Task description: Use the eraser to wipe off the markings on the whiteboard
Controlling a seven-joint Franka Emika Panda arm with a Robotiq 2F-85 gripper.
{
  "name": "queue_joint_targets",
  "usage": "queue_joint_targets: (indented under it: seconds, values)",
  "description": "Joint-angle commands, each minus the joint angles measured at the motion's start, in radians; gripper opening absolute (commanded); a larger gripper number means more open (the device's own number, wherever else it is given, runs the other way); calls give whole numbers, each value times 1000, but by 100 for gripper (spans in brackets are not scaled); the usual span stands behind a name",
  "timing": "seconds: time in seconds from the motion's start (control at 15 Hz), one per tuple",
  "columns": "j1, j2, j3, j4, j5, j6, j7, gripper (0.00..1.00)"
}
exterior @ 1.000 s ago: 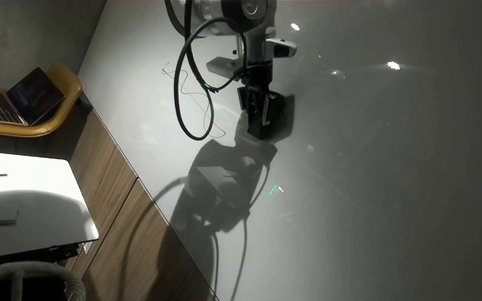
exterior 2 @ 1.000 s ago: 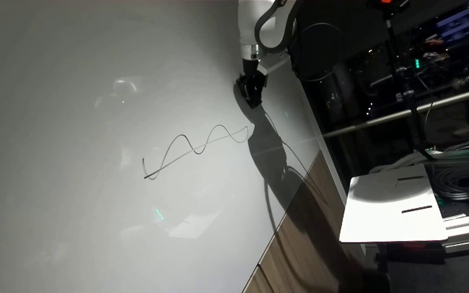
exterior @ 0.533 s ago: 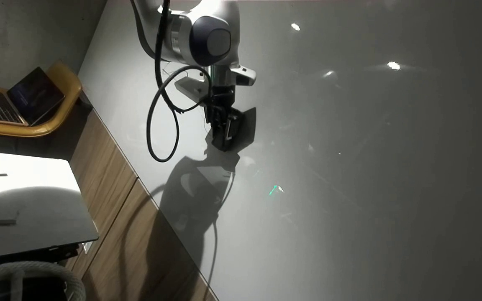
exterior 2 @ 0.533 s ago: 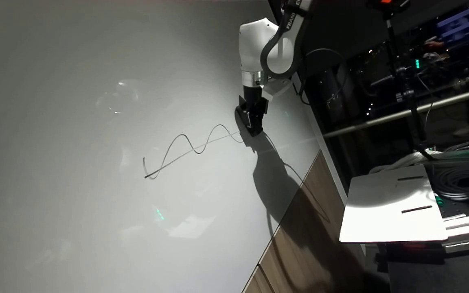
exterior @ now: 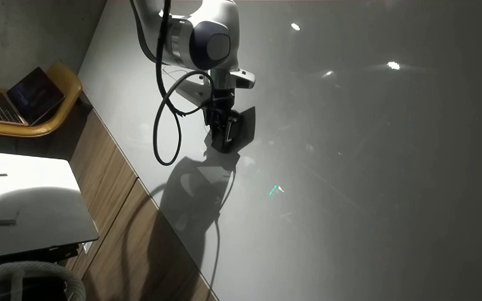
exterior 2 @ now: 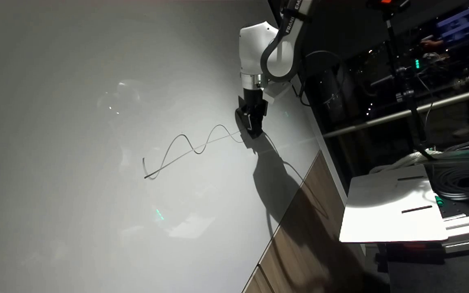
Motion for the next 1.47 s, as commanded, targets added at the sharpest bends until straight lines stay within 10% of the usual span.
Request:
queue_joint_targets:
  seconds: [0.0, 1.4]
  values:
    - [32, 51, 31, 84, 9, 5, 8, 30]
    - [458, 304, 188, 575, -217, -461, 349, 30]
